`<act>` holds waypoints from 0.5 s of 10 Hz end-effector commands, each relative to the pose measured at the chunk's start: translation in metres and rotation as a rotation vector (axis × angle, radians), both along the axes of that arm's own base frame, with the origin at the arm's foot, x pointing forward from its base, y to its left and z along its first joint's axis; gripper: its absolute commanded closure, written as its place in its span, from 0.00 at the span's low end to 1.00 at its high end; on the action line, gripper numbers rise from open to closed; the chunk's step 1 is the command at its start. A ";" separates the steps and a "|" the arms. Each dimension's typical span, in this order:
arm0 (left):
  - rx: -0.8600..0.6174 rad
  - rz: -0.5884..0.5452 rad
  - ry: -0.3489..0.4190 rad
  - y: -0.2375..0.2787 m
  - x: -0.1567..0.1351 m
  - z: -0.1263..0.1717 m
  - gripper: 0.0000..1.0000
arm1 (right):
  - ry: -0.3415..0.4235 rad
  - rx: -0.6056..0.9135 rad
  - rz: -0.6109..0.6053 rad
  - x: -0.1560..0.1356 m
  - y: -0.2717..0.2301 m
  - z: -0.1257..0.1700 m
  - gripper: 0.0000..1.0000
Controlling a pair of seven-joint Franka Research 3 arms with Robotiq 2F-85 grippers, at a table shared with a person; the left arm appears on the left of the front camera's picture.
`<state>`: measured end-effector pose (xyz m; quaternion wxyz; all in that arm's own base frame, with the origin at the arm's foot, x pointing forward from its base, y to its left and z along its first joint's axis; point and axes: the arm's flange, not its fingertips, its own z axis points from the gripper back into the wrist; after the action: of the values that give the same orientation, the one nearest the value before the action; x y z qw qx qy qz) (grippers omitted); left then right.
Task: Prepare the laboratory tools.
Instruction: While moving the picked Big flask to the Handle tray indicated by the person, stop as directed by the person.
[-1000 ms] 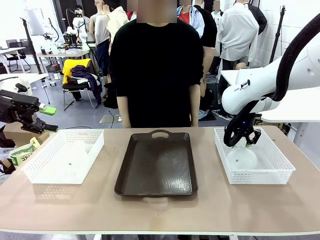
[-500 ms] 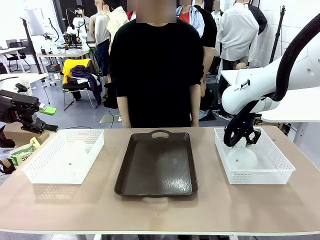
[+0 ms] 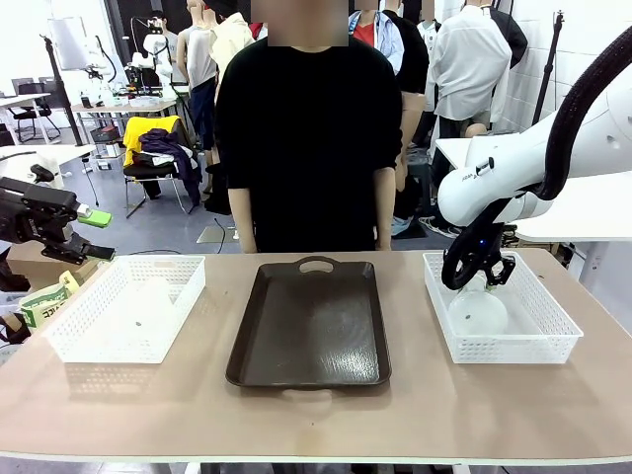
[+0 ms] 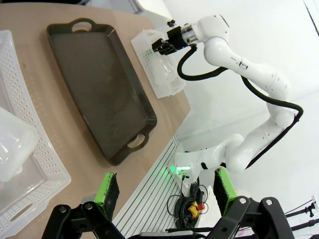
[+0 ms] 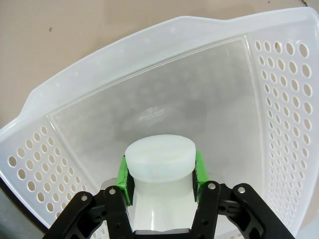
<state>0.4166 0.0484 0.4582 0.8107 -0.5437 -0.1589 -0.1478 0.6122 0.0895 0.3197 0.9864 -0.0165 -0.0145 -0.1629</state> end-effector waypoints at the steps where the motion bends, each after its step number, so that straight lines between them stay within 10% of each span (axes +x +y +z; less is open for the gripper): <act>1: -0.014 -0.001 0.004 0.001 0.000 0.003 0.00 | 0.000 0.000 0.000 0.000 0.000 0.000 1.00; 5: -0.014 -0.001 0.004 0.001 0.000 0.003 0.00 | 0.022 0.048 -0.005 -0.015 -0.023 0.035 1.00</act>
<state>0.4166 0.0484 0.4582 0.8107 -0.5437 -0.1589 -0.1478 0.6076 0.0786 0.3410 0.9857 -0.0155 -0.0085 -0.1677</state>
